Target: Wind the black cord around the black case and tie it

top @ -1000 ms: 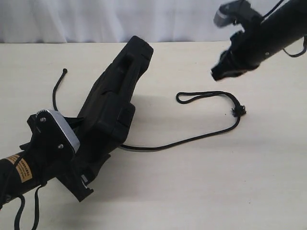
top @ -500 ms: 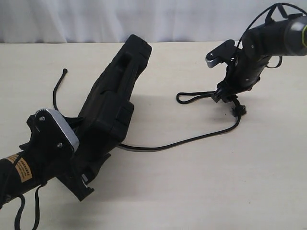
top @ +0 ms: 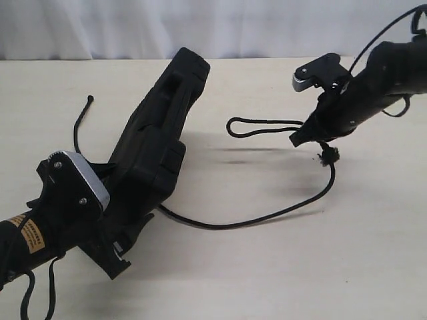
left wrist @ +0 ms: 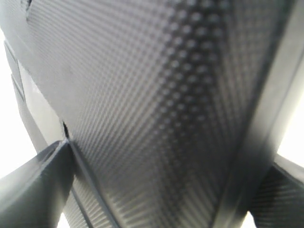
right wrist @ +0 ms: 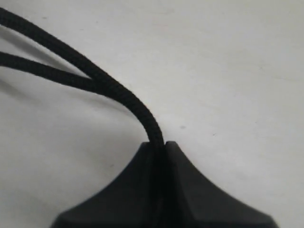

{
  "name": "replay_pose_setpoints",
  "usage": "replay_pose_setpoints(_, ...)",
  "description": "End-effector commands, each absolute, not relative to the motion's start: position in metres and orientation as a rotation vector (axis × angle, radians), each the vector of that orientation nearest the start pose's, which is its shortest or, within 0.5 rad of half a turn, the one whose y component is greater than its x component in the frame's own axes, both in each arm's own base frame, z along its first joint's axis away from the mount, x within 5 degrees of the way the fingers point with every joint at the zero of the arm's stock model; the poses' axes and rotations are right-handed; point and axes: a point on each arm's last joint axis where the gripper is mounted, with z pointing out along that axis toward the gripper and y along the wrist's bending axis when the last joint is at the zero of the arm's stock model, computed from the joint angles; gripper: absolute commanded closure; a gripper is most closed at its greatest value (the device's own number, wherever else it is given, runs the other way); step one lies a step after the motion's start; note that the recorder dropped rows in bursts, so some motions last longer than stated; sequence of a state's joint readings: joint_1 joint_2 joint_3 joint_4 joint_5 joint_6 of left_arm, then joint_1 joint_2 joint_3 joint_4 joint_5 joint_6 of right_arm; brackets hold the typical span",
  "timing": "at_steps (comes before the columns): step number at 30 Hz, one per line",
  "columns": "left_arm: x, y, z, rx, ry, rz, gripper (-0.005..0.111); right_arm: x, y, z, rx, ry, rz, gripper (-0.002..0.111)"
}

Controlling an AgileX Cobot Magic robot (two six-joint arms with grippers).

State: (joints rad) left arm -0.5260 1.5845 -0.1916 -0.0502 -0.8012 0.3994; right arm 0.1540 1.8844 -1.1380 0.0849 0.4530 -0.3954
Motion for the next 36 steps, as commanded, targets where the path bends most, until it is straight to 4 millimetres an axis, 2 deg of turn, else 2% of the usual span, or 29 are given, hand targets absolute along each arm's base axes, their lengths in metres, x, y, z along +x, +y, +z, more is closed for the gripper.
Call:
replay_pose_setpoints(1,0.180,-0.103,0.123,0.859,1.905,-0.091,0.107,0.332,0.070,0.180,-0.600,2.575,0.241,0.104)
replay_pose_setpoints(3,0.180,-0.103,0.123,0.859,1.905,-0.091,0.107,0.314,0.076,0.192,-0.601,2.563,0.376,0.104)
replay_pose_setpoints(5,0.180,-0.103,0.123,0.859,1.905,-0.091,0.107,0.303,0.080,0.202,-0.524,2.553,0.477,0.104)
replay_pose_setpoints(10,0.179,-0.104,0.122,0.869,1.904,-0.093,0.107,0.288,0.089,0.210,-0.508,2.535,0.669,0.104)
replay_pose_setpoints(14,0.179,-0.104,0.122,0.869,1.904,-0.093,0.107,0.288,0.091,0.207,-0.476,2.555,0.692,0.104)
replay_pose_setpoints(18,0.179,-0.104,0.122,0.869,1.904,-0.093,0.107,0.285,0.105,0.201,-0.434,2.540,0.617,0.104)
replay_pose_setpoints(21,0.179,-0.103,0.122,0.871,1.910,-0.093,0.107,0.288,0.106,0.201,-0.348,2.538,0.605,0.104)
replay_pose_setpoints(24,0.179,-0.103,0.122,0.872,1.912,-0.093,0.107,0.289,0.106,0.200,-0.339,2.538,0.597,0.104)
replay_pose_setpoints(29,0.178,-0.103,0.120,0.883,1.935,-0.091,0.107,0.295,0.106,0.174,-0.303,2.623,0.578,0.104)
replay_pose_setpoints(36,0.178,-0.103,0.120,0.883,1.935,-0.091,0.107,0.297,0.117,0.185,-0.290,2.550,0.756,0.104)
